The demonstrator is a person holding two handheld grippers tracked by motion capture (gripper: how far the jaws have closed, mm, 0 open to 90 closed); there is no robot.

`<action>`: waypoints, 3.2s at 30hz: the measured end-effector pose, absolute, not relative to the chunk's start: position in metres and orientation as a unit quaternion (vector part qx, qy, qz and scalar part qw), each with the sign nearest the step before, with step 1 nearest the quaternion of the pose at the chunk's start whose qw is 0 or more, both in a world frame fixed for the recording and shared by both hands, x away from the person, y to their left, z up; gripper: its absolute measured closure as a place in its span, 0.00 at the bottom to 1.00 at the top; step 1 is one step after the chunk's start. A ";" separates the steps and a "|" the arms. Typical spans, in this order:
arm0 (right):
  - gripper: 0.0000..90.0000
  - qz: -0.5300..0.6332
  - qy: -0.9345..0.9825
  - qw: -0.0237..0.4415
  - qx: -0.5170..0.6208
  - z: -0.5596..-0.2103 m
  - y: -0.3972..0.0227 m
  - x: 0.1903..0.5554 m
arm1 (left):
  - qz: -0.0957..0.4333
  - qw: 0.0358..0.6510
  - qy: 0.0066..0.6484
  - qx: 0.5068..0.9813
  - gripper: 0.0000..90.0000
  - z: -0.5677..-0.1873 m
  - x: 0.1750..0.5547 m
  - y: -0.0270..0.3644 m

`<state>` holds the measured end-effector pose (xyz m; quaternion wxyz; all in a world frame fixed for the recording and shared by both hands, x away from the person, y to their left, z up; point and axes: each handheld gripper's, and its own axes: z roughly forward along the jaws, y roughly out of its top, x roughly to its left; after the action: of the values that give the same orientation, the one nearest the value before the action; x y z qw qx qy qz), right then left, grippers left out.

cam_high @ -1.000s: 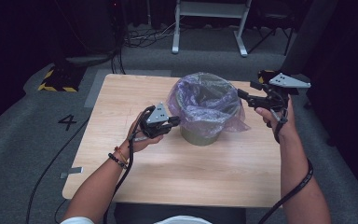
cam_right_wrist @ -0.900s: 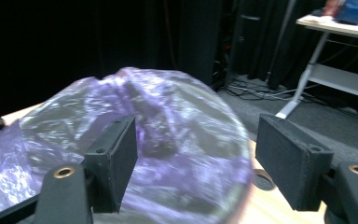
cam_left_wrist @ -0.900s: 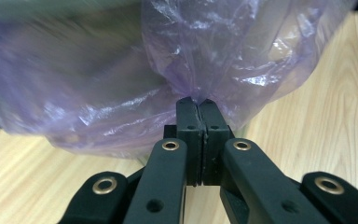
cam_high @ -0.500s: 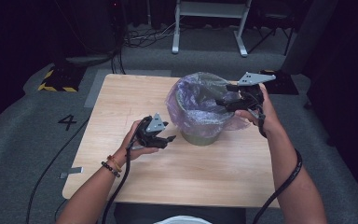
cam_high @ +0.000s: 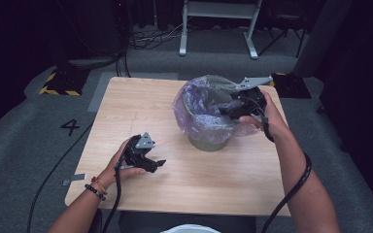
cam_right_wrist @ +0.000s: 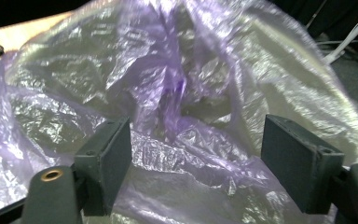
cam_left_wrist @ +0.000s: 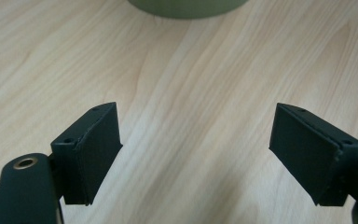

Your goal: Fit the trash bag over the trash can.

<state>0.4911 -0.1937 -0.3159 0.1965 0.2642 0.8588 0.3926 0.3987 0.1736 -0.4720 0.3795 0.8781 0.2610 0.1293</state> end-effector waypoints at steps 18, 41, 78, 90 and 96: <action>0.26 0.313 0.898 0.136 0.276 -0.327 -0.188 0.496 | 0.094 0.362 0.271 0.887 0.18 -0.500 0.380 0.189; 0.26 0.305 0.895 0.120 0.304 -0.328 -0.190 0.498 | 0.106 0.370 0.269 0.883 0.16 -0.504 0.377 0.193; 0.23 0.376 0.876 0.162 0.253 -0.298 -0.226 0.451 | 0.106 0.371 0.268 0.883 0.16 -0.504 0.378 0.193; 0.23 0.371 0.883 0.164 0.236 -0.301 -0.226 0.437 | 0.106 0.371 0.268 0.883 0.16 -0.504 0.378 0.193; 0.23 0.364 0.889 0.165 0.223 -0.304 -0.223 0.428 | 0.106 0.371 0.268 0.883 0.16 -0.504 0.378 0.193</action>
<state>0.4276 -0.2226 -0.3039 0.1654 0.2227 0.8889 0.3644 0.3775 0.1931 -0.5036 0.3705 0.8829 0.2683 0.1056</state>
